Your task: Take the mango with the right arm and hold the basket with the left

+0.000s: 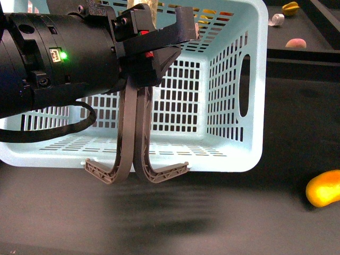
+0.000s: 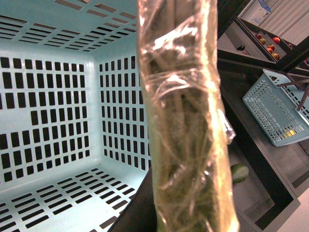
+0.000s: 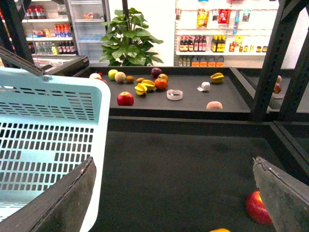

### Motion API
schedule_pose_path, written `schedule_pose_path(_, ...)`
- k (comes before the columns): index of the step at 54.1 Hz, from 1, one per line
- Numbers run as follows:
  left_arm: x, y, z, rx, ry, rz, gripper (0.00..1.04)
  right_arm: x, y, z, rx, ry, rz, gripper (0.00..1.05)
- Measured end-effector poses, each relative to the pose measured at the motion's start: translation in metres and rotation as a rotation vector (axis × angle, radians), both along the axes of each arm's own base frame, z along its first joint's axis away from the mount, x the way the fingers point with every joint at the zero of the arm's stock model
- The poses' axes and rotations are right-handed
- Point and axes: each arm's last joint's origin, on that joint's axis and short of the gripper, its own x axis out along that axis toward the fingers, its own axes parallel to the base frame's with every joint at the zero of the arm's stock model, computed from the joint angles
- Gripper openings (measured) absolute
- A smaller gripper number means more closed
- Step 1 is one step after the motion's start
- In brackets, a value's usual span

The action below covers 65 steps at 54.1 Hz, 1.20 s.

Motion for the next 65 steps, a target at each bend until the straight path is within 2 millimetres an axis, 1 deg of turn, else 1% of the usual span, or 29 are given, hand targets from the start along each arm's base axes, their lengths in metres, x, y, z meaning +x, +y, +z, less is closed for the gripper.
schedule_pose_path(26, 0.000, 0.000, 0.000, -0.001, 0.001, -0.002, 0.09, 0.000, 0.000, 0.000, 0.002, 0.002, -0.005, 0.97)
schedule_pose_path(32, 0.000, 0.000, 0.000, 0.000, 0.000, -0.001, 0.09, 0.006, -0.001, -0.005, 0.063, 0.076, -0.176, 0.97)
schedule_pose_path(35, 0.000, 0.000, 0.000, 0.000, 0.000, -0.002, 0.09, 0.014, -0.001, -0.007, 0.084, 0.112, -0.210, 0.97)
schedule_pose_path(42, 0.000, 0.000, 0.000, 0.000, 0.000, -0.002, 0.09, 0.031, -0.004, -0.010, 0.118, 0.170, -0.199, 0.97)
schedule_pose_path(48, 0.000, 0.000, 0.000, -0.001, -0.001, -0.003, 0.09, 0.053, -0.010, -0.015, 0.132, 0.240, -0.195, 0.97)
schedule_pose_path(53, 0.000, 0.000, 0.000, -0.001, -0.001, -0.003, 0.09, 0.080, -0.019, -0.027, 0.150, 0.323, -0.198, 0.97)
schedule_pose_path(60, 0.000, 0.000, 0.000, 0.000, -0.001, -0.001, 0.09, 0.104, -0.032, -0.043, 0.211, 0.434, -0.201, 0.97)
schedule_pose_path(65, 0.000, 0.000, 0.000, 0.000, -0.001, 0.000, 0.09, 0.126, -0.046, -0.065, 0.244, 0.532, -0.234, 0.97)
